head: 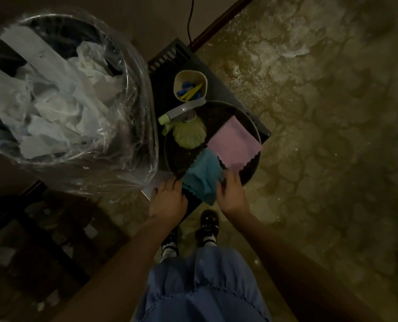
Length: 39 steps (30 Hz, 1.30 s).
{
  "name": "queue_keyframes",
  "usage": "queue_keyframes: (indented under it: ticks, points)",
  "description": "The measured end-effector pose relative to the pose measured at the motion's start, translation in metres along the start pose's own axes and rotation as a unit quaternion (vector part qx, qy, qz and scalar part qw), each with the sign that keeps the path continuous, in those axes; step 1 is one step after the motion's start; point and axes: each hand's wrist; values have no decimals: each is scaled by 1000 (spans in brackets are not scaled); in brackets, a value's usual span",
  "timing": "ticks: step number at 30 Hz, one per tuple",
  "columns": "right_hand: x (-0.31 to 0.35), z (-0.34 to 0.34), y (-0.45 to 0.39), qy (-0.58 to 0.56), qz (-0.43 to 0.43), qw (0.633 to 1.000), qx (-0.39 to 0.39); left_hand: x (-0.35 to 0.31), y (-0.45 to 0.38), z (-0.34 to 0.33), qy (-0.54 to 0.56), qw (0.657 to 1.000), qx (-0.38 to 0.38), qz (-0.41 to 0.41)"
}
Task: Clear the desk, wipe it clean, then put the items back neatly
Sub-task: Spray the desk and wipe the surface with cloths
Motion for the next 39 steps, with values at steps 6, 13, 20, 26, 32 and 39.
queue_keyframes:
  ticks: [6,13,20,26,32,39]
  points:
    - [8,-1,-27,-181,-257,949,-10,-20,-2,-4,-4,1000,24,-20]
    - [10,-10,-25,-394,-331,856,-57,-34,-3,-12,-28,998,54,-25]
    - [-12,1,-13,-48,-124,991,-14,-26,-4,-15,-78,993,80,-35]
    - [-36,44,-22,63,-83,994,-16,-36,-10,-8,-77,994,69,-33]
    - [-21,71,-63,154,51,987,10,-60,-35,10,-79,995,23,-54]
    - [-15,55,-98,257,77,963,32,-57,-53,15,-60,997,10,-37]
Point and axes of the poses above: each hand's wrist, its own y-axis away from the middle knuckle, its own z-axis out of the back of the hand, x = y × z, and after that the axes turned 10 degrees about -y, right-handed
